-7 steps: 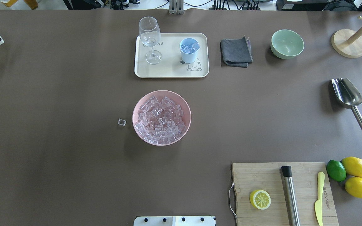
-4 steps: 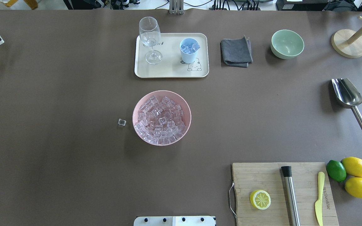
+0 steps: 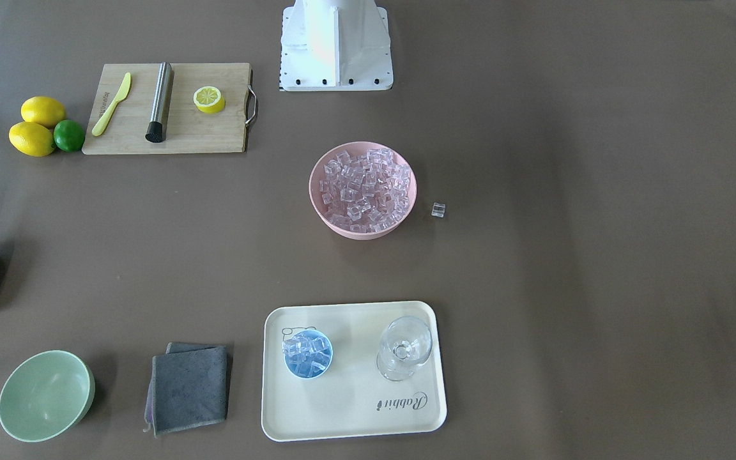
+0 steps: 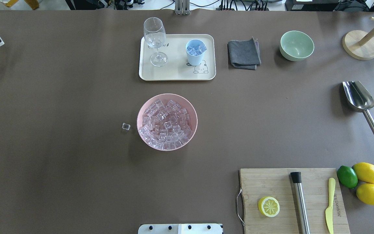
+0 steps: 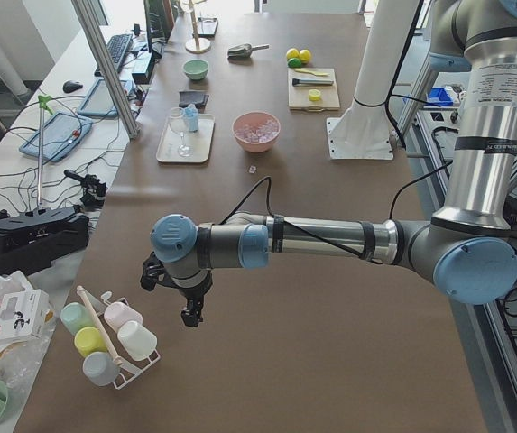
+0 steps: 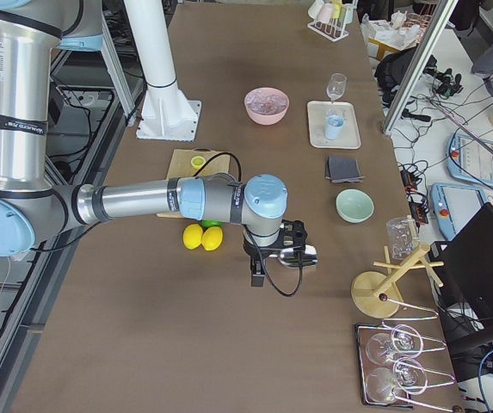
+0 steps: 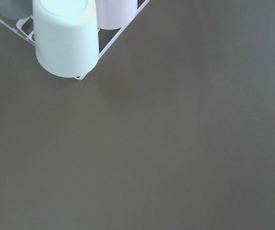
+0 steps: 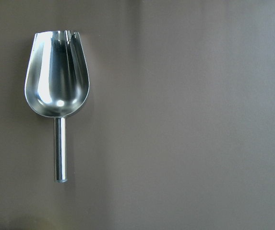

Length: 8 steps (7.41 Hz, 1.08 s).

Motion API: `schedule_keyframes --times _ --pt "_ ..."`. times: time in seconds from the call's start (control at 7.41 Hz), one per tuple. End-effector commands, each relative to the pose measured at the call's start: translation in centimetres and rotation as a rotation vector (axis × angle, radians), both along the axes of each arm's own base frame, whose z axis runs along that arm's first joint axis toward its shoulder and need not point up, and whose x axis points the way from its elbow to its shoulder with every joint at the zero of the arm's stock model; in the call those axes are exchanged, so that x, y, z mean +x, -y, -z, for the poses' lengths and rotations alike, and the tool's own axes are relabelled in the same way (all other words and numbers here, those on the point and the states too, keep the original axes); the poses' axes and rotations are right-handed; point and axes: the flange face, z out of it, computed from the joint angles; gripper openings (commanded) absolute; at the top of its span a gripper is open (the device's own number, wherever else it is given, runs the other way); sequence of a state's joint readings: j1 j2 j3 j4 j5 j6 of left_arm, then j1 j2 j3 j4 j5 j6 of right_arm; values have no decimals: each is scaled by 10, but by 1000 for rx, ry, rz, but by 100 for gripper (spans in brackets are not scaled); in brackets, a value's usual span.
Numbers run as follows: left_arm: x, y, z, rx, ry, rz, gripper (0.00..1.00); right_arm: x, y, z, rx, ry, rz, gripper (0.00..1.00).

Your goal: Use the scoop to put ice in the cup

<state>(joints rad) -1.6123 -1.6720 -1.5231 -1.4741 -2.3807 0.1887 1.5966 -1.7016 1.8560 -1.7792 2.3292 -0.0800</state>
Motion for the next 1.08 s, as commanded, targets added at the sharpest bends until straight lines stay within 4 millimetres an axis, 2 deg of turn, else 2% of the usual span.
schedule_keyframes --times 0.0,0.94 --pt "1 0 1 2 2 -2 99 5 -1 0 7 -10 -4 99" --pt "1 1 2 2 2 -1 99 9 -2 -1 9 -21 -10 99"
